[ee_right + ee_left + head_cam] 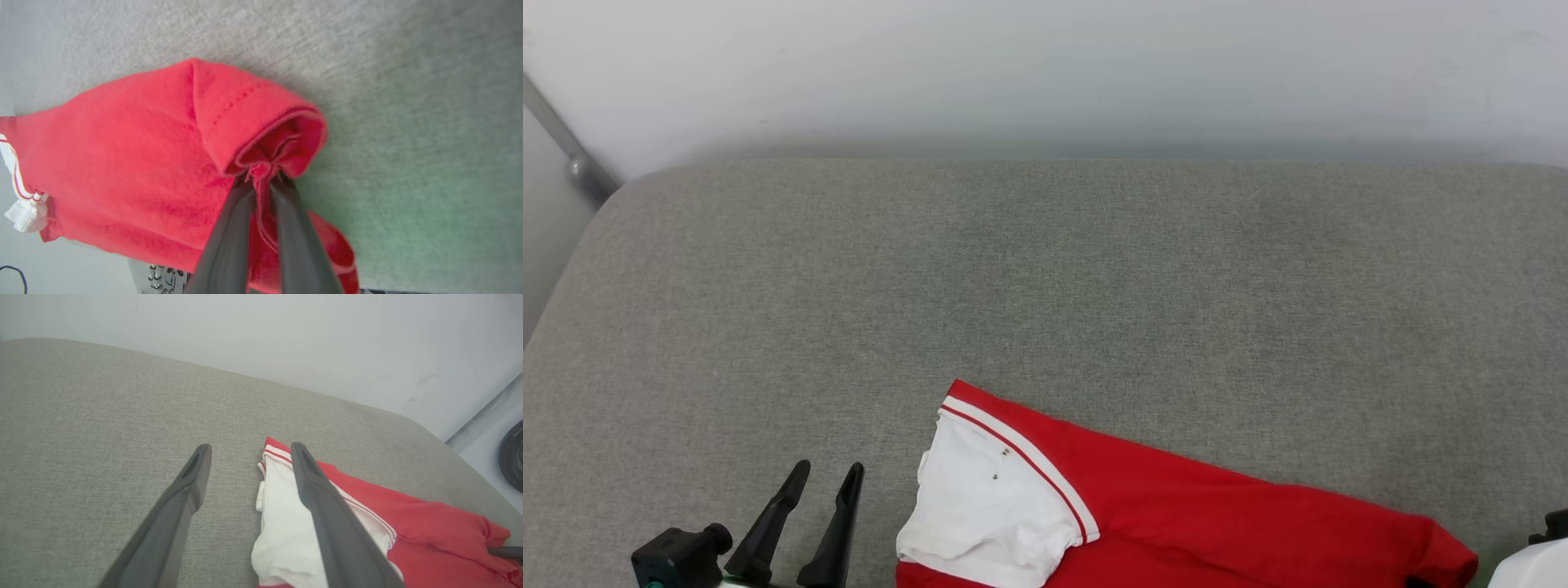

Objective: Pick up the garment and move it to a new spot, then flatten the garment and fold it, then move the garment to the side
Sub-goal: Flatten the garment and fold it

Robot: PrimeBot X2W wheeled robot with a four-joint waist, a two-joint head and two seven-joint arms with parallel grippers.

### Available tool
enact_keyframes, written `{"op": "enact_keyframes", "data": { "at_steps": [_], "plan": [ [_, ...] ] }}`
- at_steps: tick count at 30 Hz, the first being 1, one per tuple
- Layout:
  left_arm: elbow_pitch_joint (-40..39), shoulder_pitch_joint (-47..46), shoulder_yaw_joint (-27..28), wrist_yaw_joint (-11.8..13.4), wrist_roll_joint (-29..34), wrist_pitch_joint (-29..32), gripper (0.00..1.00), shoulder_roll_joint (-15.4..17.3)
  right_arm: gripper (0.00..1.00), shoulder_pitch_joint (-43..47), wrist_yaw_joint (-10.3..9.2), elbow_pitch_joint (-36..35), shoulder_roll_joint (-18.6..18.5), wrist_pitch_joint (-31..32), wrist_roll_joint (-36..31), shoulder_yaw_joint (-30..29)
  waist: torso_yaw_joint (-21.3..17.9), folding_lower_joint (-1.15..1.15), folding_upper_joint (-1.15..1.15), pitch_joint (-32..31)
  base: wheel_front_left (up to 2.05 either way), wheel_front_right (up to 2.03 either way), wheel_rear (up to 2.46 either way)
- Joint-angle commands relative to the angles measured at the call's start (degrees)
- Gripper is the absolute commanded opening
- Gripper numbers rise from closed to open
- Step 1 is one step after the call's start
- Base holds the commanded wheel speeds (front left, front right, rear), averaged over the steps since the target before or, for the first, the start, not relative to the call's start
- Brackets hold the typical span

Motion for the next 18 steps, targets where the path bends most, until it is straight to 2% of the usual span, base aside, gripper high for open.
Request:
{"op": "enact_keyframes", "data": {
  "at_steps": [1, 6, 11, 18],
  "plan": [
    [0.23, -0.28, 0.26, -0.21, 0.55, -0.24, 1.00, -0.49, 0.00, -0.66, 0.68, 1.11, 3.13, 0.09, 1.94, 2.01, 0.05, 0.00, 0.00, -0.18, 0.00, 0.00, 0.00],
    [0.76, 0.65, 0.15, -0.24, 0.48, -0.24, 1.00, -0.25, 0.00, -1.93, 0.33, 1.25, -3.37, 0.06, 3.30, -3.09, 0.30, 0.00, 0.00, -0.60, 0.00, 0.00, 0.00],
    [1.30, 0.84, 0.00, -0.32, 0.70, -0.24, 1.00, -0.39, 0.00, -3.37, 0.38, 1.80, -8.02, 2.05, 3.11, -7.93, 0.50, 0.00, 0.00, -1.02, 0.00, 0.00, 0.00],
    [1.93, 1.09, -0.64, -0.34, 0.88, -0.24, 1.00, -0.77, 0.00, -5.42, 0.39, 3.77, -14.56, 5.97, -1.29, -16.03, 0.39, 0.00, 0.00, -1.53, 0.00, 0.00, 0.00]
  ]
}}
